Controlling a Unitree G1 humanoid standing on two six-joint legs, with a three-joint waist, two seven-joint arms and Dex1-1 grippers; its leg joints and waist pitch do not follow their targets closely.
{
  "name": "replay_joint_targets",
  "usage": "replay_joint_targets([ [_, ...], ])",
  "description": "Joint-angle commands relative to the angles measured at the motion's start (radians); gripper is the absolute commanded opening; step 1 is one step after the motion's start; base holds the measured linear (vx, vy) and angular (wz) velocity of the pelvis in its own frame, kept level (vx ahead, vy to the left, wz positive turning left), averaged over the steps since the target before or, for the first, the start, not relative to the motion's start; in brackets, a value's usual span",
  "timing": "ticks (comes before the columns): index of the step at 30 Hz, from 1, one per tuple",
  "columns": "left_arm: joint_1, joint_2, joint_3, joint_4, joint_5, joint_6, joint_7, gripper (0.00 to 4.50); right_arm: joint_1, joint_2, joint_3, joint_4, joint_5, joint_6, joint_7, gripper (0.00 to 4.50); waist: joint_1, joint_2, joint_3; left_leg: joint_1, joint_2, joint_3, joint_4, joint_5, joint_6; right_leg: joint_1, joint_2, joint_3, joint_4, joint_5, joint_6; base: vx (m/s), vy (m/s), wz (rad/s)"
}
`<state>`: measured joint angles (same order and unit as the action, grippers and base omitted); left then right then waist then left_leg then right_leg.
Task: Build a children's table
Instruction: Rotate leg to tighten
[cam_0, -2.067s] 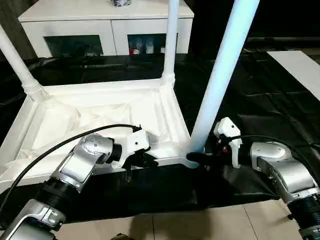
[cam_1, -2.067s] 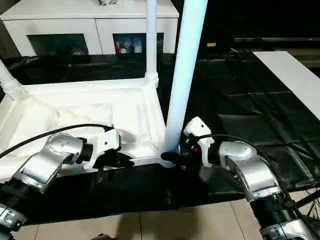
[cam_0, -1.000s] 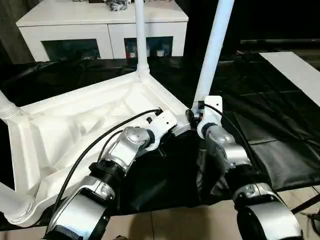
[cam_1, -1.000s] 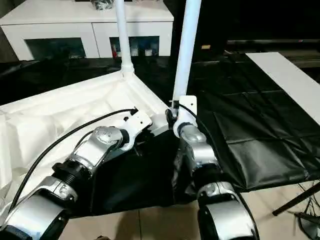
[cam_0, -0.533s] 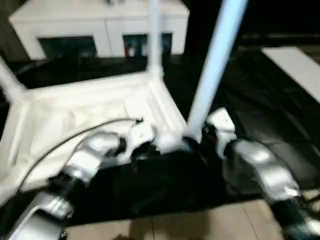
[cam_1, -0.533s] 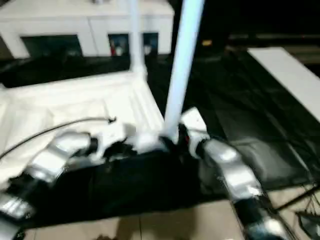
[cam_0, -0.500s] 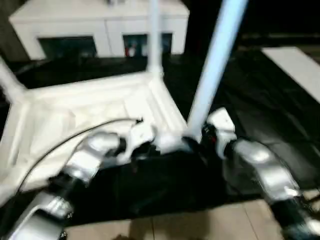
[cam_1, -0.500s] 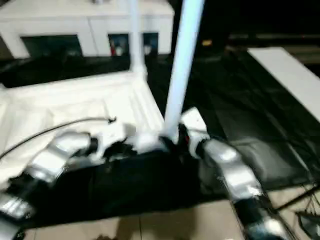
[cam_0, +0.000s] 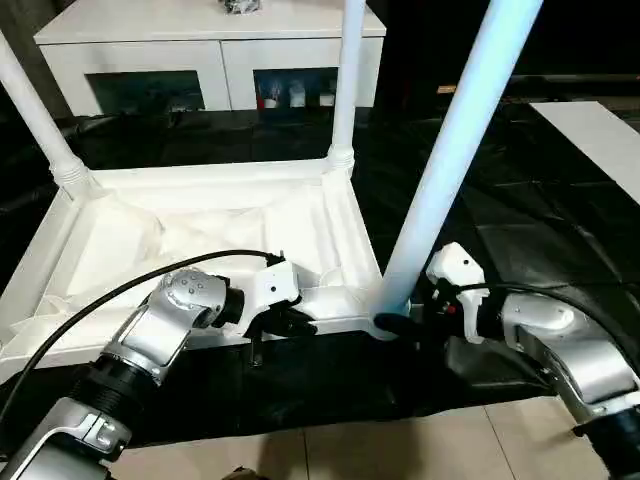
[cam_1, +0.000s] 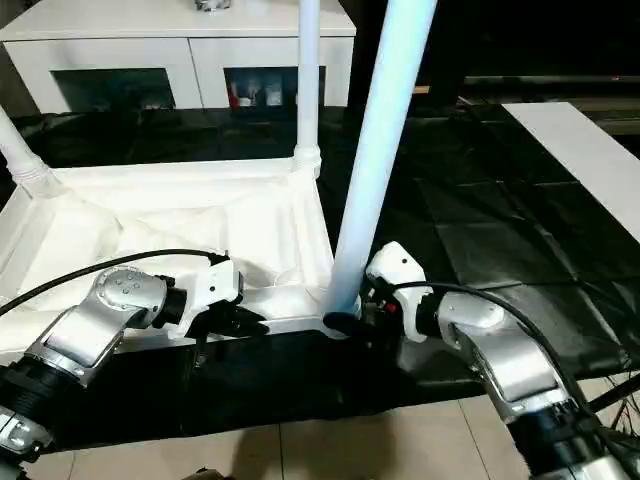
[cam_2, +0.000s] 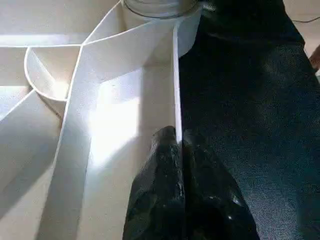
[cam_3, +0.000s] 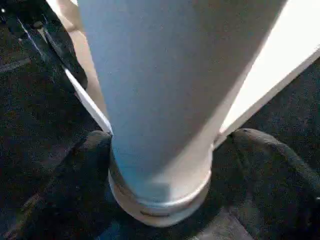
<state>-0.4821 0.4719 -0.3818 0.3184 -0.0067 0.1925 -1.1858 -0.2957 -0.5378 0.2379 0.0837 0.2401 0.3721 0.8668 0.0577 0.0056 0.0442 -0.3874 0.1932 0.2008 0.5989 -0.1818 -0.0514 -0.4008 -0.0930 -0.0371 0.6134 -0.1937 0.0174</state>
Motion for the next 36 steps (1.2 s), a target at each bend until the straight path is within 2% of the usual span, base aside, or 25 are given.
replay_joint_targets([
  [1, -0.01, 0.006, -0.006, -0.013, 0.007, 0.0, -0.006, 0.0, -0.017, -0.002, -0.016, 0.011, 0.0, 0.012, 0.005, 3.75, -0.003, -0.01, -0.059, 0.024, 0.036, -0.015, -0.073, -0.193, 0.027, 0.035, -0.04, 0.032, -0.067, -0.142, -0.224, 0.0, 0.0, 0.0],
  [5, -0.008, 0.012, -0.005, -0.016, 0.006, 0.002, -0.009, 0.0, -0.015, -0.002, -0.007, 0.024, -0.004, 0.013, 0.015, 3.59, -0.003, -0.012, -0.059, 0.024, 0.036, -0.014, -0.072, -0.19, 0.033, 0.037, -0.041, 0.033, -0.067, -0.14, -0.228, 0.0, 0.0, 0.0],
  [6, -0.008, 0.012, -0.005, -0.016, 0.006, 0.002, -0.009, 0.0, -0.015, -0.001, -0.007, 0.024, -0.004, 0.014, 0.016, 3.34, -0.003, -0.013, -0.059, 0.024, 0.035, -0.014, -0.072, -0.19, 0.033, 0.037, -0.041, 0.033, -0.067, -0.143, -0.228, 0.0, 0.0, 0.0],
  [9, -0.005, 0.016, -0.005, -0.017, 0.005, 0.004, -0.013, 0.0, -0.012, -0.003, -0.006, 0.032, -0.007, 0.018, 0.024, 3.18, -0.003, -0.011, -0.06, 0.024, 0.036, -0.015, -0.072, -0.188, 0.033, 0.037, -0.041, 0.033, -0.066, -0.143, -0.229, 0.0, 0.0, 0.0],
  [13, -0.005, 0.019, -0.006, -0.018, 0.006, 0.009, -0.018, 0.0, -0.011, -0.002, -0.007, 0.038, -0.003, 0.026, 0.03, 2.78, -0.003, -0.014, -0.06, 0.025, 0.036, -0.014, -0.071, -0.185, 0.034, 0.037, -0.041, 0.032, -0.065, -0.137, -0.231, 0.0, 0.0, 0.0],
  [18, -0.002, 0.023, -0.004, -0.023, 0.006, 0.016, -0.017, 0.0, -0.013, 0.01, -0.013, 0.062, -0.009, 0.043, 0.014, 2.7, -0.003, -0.013, -0.061, 0.025, 0.035, -0.014, -0.069, -0.173, 0.036, 0.037, -0.04, 0.032, -0.062, -0.118, -0.239, 0.0, 0.0, 0.0],
  [22, -0.006, 0.013, 0.004, -0.007, 0.016, 0.005, 0.017, 0.0, -0.023, 0.042, -0.024, 0.103, -0.027, 0.05, -0.048, 2.69, -0.007, -0.014, -0.058, 0.026, 0.035, -0.015, -0.074, -0.214, 0.016, 0.035, -0.041, 0.032, -0.068, -0.173, -0.23, 0.0, 0.0, 0.0],
  [24, -0.029, -0.031, 0.024, 0.041, 0.038, 0.02, 0.118, 0.0, -0.035, 0.107, -0.039, 0.147, -0.047, 0.078, -0.155, 2.69, -0.011, -0.015, -0.056, 0.028, 0.035, -0.017, -0.078, -0.246, -0.002, 0.033, -0.041, 0.032, -0.073, -0.219, -0.215, 0.0, 0.0, 0.0],
  [25, -0.029, -0.031, 0.024, 0.041, 0.038, 0.02, 0.118, 0.0, -0.035, 0.107, -0.039, 0.147, -0.047, 0.078, -0.155, 2.69, -0.016, -0.018, -0.054, 0.028, 0.033, -0.019, -0.081, -0.277, -0.02, 0.029, -0.04, 0.031, -0.078, -0.268, -0.202, 0.0, 0.0, 0.0],
  [26, -0.045, -0.06, 0.036, 0.07, 0.048, 0.031, 0.175, 0.0, -0.046, 0.148, -0.051, 0.179, -0.062, 0.102, -0.235, 2.68, -0.016, -0.018, -0.054, 0.028, 0.033, -0.019, -0.081, -0.277, -0.02, 0.029, -0.04, 0.031, -0.078, -0.268, -0.202, 0.0, 0.0, 0.0],
  [27, -0.067, -0.097, 0.046, 0.102, 0.059, 0.053, 0.242, 0.0, -0.069, 0.209, -0.078, 0.239, -0.082, 0.126, -0.362, 2.68, -0.021, -0.014, -0.056, 0.032, 0.033, -0.02, -0.081, -0.294, -0.035, 0.026, -0.039, 0.031, -0.079, -0.293, -0.192, 0.0, 0.0, 0.0],
  [28, -0.067, -0.097, 0.046, 0.102, 0.059, 0.053, 0.242, 0.0, -0.069, 0.209, -0.078, 0.239, -0.082, 0.126, -0.362, 2.68, -0.03, -0.015, -0.053, 0.031, 0.029, -0.022, -0.083, -0.327, -0.055, 0.02, -0.039, 0.03, -0.084, -0.335, -0.185, 0.0, 0.0, 0.0],
  [29, -0.085, -0.126, 0.051, 0.127, 0.068, 0.068, 0.291, 0.0, -0.093, 0.257, -0.099, 0.295, -0.104, 0.133, -0.471, 2.68, -0.032, -0.02, -0.054, 0.03, 0.029, -0.025, -0.084, -0.338, -0.061, 0.025, -0.04, 0.028, -0.086, -0.359, -0.173, 0.0, 0.0, 0.0],
  [30, -0.085, -0.126, 0.051, 0.127, 0.068, 0.068, 0.291, 0.0, -0.093, 0.257, -0.099, 0.295, -0.104, 0.133, -0.471, 2.68, -0.032, -0.016, -0.054, 0.032, 0.03, -0.026, -0.085, -0.348, -0.068, 0.022, -0.043, 0.028, -0.089, -0.376, -0.164, 0.0, 0.0, 0.0],
  [31, -0.132, -0.197, 0.055, 0.194, 0.095, 0.098, 0.413, 0.0, -0.167, 0.361, -0.157, 0.442, -0.104, 0.098, -0.675, 2.67, -0.033, -0.016, -0.055, 0.031, 0.03, -0.03, -0.086, -0.36, -0.067, 0.025, -0.043, 0.027, -0.092, -0.388, -0.151, 0.0, 0.0, 0.0],
  [32, -0.14, -0.208, 0.055, 0.205, 0.099, 0.102, 0.433, 0.0, -0.179, 0.377, -0.167, 0.465, -0.101, 0.09, -0.704, 2.67, -0.039, -0.018, -0.053, 0.029, 0.03, -0.027, -0.086, -0.367, -0.069, 0.019, -0.044, 0.03, -0.093, -0.394, -0.151, 0.0, 0.0, 0.0],
  [33, -0.161, -0.237, 0.057, 0.235, 0.11, 0.111, 0.484, 0.0, -0.213, 0.417, -0.192, 0.525, -0.09, 0.066, -0.774, 2.67, -0.046, -0.016, -0.052, 0.033, 0.024, -0.032, -0.086, -0.398, -0.086, 0.015, -0.044, 0.024, -0.097, -0.449, -0.144, 0.0, 0.0, 0.0],
  [34, -0.185, -0.267, 0.061, 0.27, 0.115, 0.118, 0.531, 0.0, -0.248, 0.452, -0.216, 0.584, -0.076, 0.038, -0.838, 2.67, -0.05, -0.017, -0.056, 0.034, 0.025, -0.038, -0.086, -0.408, -0.091, 0.019, -0.045, 0.021, -0.099, -0.46, -0.131, 0.0, 0.0, 0.0],
  [35, -0.187, -0.269, 0.061, 0.272, 0.115, 0.117, 0.534, 0.0, -0.25, 0.453, -0.217, 0.588, -0.075, 0.036, -0.84, 2.67, -0.049, -0.014, -0.055, 0.04, 0.027, -0.034, -0.084, -0.418, -0.087, 0.009, -0.044, 0.023, -0.105, -0.433, -0.132, 0.0, 0.0, 0.0],
  [36, -0.211, -0.298, 0.068, 0.309, 0.117, 0.111, 0.583, 0.0, -0.284, 0.481, -0.234, 0.644, -0.06, 0.003, -0.882, 2.67, -0.051, -0.015, -0.056, 0.043, 0.027, -0.033, -0.084, -0.424, -0.083, 0.009, -0.041, 0.023, -0.104, -0.414, -0.136, 0.0, 0.0, 0.0],
])
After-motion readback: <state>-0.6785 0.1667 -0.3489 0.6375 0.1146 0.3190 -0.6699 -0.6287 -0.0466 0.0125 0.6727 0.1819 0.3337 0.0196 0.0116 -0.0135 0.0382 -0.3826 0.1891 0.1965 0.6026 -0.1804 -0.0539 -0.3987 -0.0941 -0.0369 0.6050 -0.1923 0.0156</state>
